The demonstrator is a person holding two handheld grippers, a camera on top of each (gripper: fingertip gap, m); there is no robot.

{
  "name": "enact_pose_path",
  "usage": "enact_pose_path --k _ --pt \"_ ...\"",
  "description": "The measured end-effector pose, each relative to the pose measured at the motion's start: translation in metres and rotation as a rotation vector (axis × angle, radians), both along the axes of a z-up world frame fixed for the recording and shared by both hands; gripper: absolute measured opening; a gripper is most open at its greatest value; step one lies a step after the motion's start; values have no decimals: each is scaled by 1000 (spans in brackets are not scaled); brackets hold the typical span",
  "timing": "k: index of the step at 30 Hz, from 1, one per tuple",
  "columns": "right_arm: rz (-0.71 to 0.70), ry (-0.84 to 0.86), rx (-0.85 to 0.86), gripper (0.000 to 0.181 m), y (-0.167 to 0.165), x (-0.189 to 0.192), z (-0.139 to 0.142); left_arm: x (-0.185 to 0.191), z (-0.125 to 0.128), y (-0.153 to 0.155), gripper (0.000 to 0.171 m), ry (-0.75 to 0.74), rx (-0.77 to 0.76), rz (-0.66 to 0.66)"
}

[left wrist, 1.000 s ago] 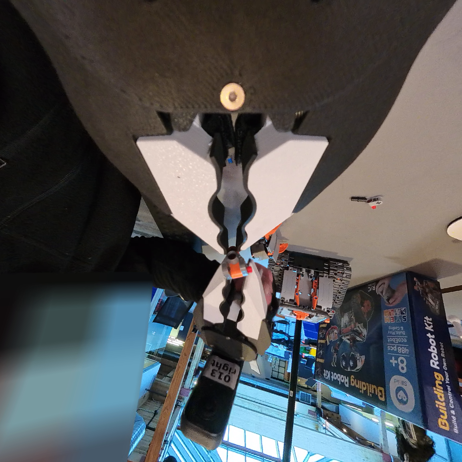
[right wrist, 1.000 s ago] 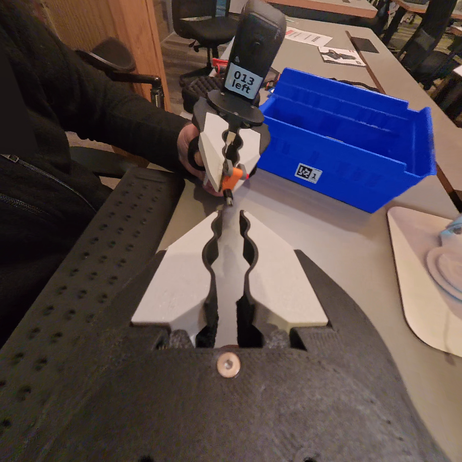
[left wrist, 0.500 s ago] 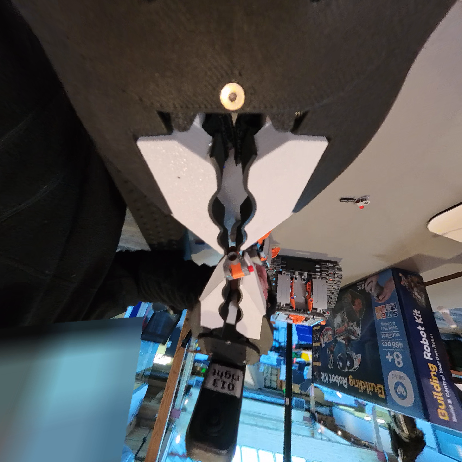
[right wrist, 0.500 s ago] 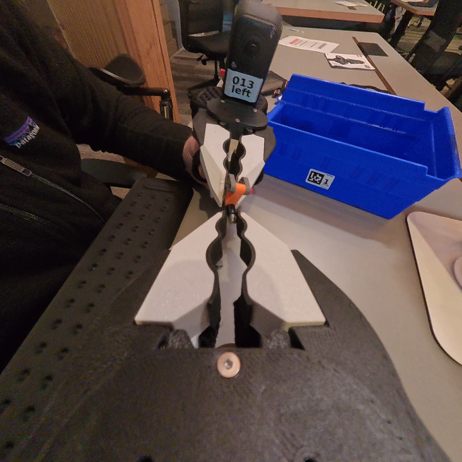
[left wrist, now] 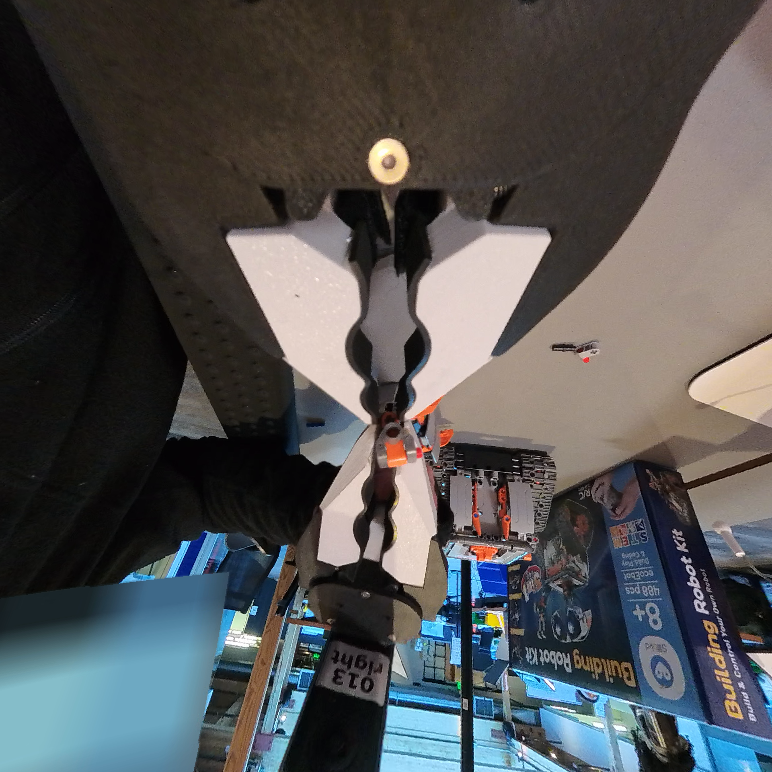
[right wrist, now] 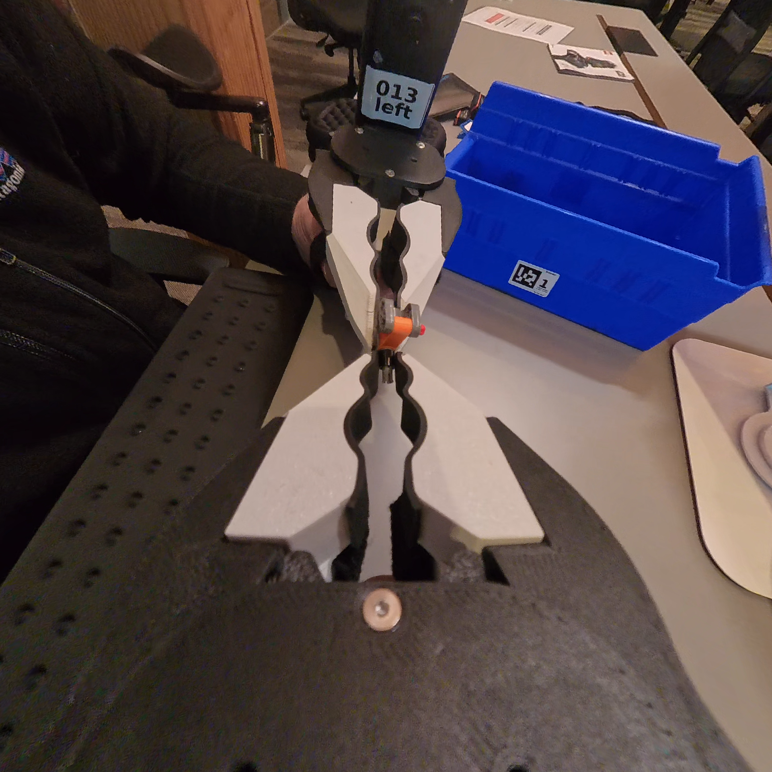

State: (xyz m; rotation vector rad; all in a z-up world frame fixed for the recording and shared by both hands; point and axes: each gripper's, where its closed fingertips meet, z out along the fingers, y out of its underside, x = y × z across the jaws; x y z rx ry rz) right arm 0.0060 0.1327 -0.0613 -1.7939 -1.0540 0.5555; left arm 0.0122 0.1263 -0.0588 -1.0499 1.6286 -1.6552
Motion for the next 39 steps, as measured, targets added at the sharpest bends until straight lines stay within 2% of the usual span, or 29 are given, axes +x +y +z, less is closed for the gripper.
enact_pose_path --k 5,10,14,16,21,25,30,35,39 --pt "-14 -93 5 4 -1 3 -6 3 -6 -4 14 24 25 -3" --pt "-18 -120 10 4 -1 2 -5 2 -5 -2 5 17 29 7" --pt "-28 -67 3 8 1 3 0 2 -1 3 4 9 5 28" --pt "-49 -29 5 18 3 7 7 1 2 8 4 -1 -21 45" --pt "-163 20 -3 23 15 37 18 -10 9 24 4 -17 -47 120" --pt "-267 -46 -94 25 26 63 -4 -22 6 36 4 -7 -38 198" --pt "-315 -200 -168 24 33 70 -37 -37 -2 41 4 21 10 268" --pt "-326 -220 -178 23 38 69 -38 -52 -14 39 4 56 27 302" --pt "-359 -199 -167 23 43 69 -27 -65 -18 38 4 53 31 329"
